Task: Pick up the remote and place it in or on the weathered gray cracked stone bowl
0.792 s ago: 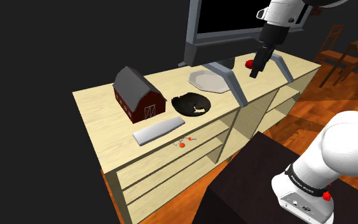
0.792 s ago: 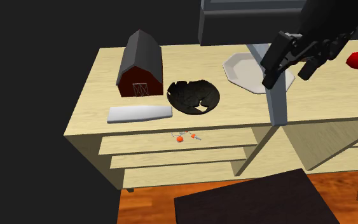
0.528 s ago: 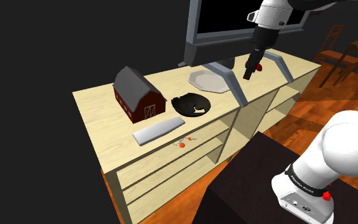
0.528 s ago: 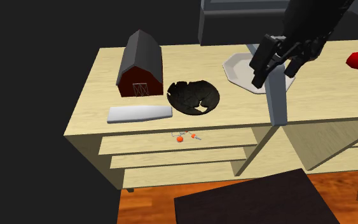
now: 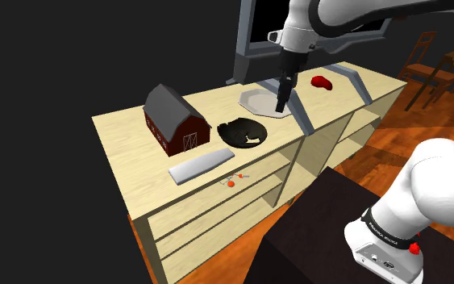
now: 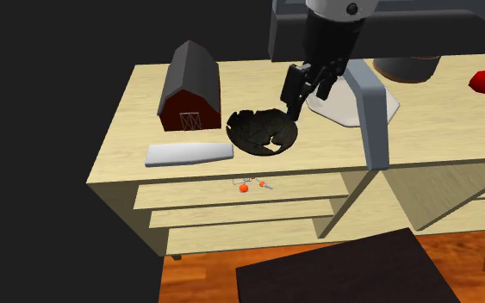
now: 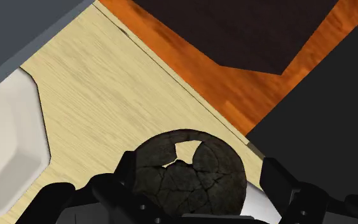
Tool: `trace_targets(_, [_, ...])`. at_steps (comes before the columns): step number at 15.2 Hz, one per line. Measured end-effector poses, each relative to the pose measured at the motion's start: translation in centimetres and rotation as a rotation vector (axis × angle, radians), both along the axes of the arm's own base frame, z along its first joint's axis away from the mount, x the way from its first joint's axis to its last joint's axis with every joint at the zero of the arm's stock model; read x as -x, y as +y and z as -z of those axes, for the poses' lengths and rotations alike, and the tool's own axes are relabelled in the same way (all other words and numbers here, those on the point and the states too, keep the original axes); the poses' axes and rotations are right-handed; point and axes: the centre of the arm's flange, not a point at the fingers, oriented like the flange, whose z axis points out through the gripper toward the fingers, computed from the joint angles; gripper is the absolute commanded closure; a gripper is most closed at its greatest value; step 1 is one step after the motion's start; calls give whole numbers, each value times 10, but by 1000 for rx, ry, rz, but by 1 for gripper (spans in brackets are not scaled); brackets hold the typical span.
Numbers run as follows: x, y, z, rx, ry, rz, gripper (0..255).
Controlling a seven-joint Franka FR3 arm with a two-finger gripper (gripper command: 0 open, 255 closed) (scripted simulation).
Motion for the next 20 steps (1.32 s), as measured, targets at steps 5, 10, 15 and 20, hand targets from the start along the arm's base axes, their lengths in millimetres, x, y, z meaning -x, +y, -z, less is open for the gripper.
trace_targets(5, [-35, 51, 24, 4, -7, -207, 0])
trace_targets(10, [-57, 106, 56, 8, -12, -413, 0])
trace_targets(15, [-71, 163, 82, 11, -19, -619, 0])
trace_targets(20, [-76, 218, 100, 18, -40, -810, 0])
